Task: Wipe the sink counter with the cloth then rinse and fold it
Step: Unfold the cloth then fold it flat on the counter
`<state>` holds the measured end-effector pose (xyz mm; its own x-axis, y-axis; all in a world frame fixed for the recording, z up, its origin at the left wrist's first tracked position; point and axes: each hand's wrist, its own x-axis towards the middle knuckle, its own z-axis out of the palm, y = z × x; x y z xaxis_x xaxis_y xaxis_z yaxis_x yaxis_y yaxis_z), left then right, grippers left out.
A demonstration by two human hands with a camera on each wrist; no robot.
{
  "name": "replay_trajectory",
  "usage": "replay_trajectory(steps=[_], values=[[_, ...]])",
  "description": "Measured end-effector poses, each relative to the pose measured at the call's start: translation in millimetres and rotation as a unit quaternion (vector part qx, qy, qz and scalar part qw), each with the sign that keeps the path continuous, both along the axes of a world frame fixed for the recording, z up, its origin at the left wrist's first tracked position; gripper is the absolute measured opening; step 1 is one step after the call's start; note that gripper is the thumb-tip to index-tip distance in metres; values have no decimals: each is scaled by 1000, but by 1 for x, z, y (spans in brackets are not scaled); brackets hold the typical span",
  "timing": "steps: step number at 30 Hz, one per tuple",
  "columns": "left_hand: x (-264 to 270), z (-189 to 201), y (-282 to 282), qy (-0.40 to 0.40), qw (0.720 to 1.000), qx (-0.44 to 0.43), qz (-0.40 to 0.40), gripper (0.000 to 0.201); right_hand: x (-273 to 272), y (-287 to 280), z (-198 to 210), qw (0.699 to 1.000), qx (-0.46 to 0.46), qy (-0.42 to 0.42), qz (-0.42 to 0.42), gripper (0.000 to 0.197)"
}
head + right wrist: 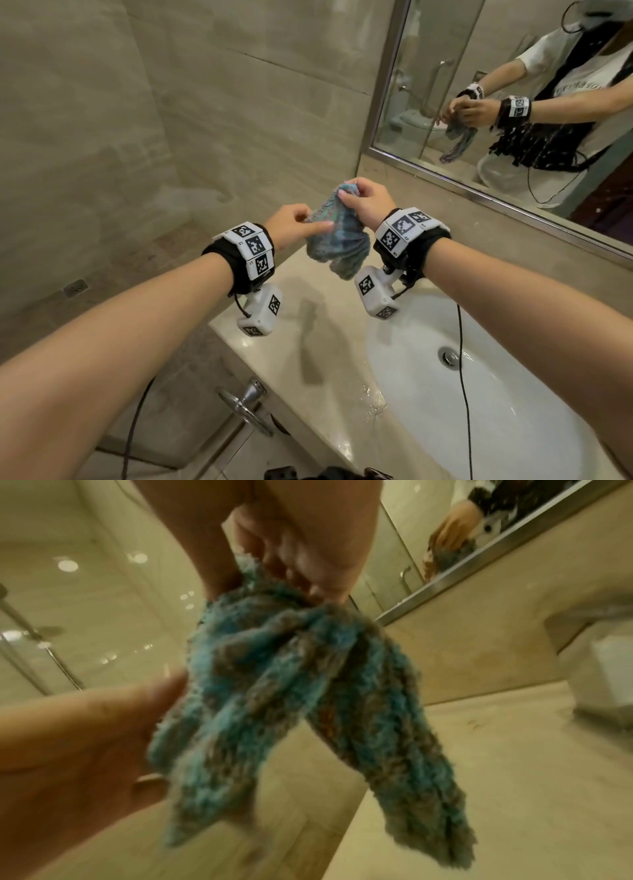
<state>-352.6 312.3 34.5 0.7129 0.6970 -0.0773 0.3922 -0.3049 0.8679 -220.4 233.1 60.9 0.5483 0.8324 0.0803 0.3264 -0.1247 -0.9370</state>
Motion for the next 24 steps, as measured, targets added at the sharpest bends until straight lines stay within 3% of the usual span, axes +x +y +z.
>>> replay_trajectory(steps=[4,8,9,11,13,19,22,24], values=[[3,1,4,129,984,120,-11,37,13,-12,-4,997,-46,-55,-36,31],[5,11,4,108,983,140,48,5,23,-20,-4,988,-93,-115,-54,27],[7,15,5,105,984,139,47,6,24,-20,-2,986,-90,-128,-63,26],[10,20,6,97,986,130,39,26,27,-20,3,988,-59,-116,-87,30],[13,26,5,72,991,108,42,31,30,-20,6,988,-40,-99,-109,36],[14,30,-1,27,997,-61,40,26,35,-33,1,983,-124,-114,-73,34],[13,26,-2,44,989,-136,41,51,37,-38,-1,980,-140,-110,-89,45],[15,26,-3,40,984,-164,46,60,38,-39,-2,984,-136,-78,-90,62]])
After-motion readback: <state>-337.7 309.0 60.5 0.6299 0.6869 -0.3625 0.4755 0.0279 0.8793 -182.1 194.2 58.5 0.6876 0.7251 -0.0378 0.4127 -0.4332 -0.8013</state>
